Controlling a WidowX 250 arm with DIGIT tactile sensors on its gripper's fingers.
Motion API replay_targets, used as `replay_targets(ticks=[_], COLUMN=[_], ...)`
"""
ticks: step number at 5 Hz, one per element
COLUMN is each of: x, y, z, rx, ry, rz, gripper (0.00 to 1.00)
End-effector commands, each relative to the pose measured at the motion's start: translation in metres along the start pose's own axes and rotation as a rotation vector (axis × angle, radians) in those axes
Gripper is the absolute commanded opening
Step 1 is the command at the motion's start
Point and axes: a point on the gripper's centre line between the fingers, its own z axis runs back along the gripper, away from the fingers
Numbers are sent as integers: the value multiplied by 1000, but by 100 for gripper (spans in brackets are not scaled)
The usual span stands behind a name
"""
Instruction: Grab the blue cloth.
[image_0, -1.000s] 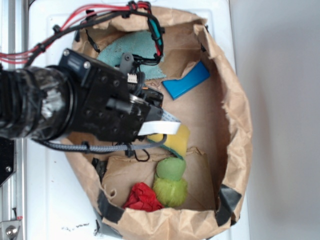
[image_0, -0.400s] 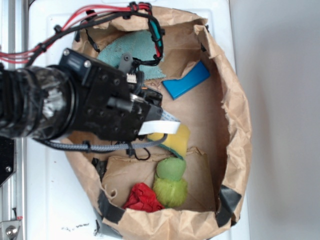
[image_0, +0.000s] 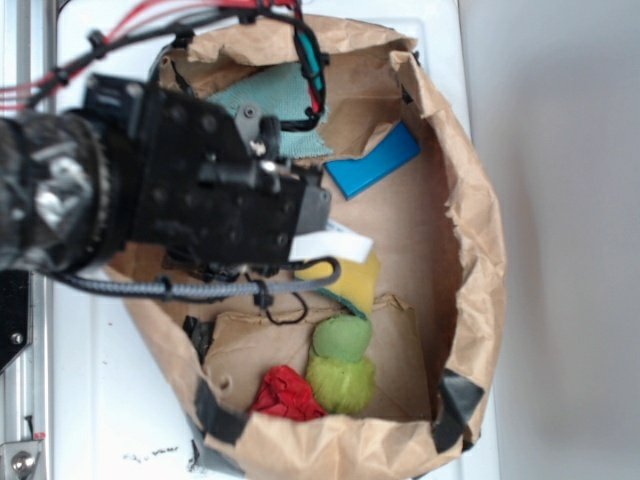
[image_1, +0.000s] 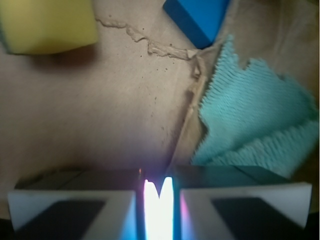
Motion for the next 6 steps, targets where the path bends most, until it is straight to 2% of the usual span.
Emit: replay_targets(ticks=[1,2,3,4,5,6], x=[11,13,18,25,26,27], y=[33,35,36,37,38,39], z=[32,35,28,17,15,15], rx=[-49,-62,-30,8,35,11], ry=[-36,-37,-37,-18,25,71], rz=[51,57,68,93,132,245], gripper=[0,0,29,100,100,100])
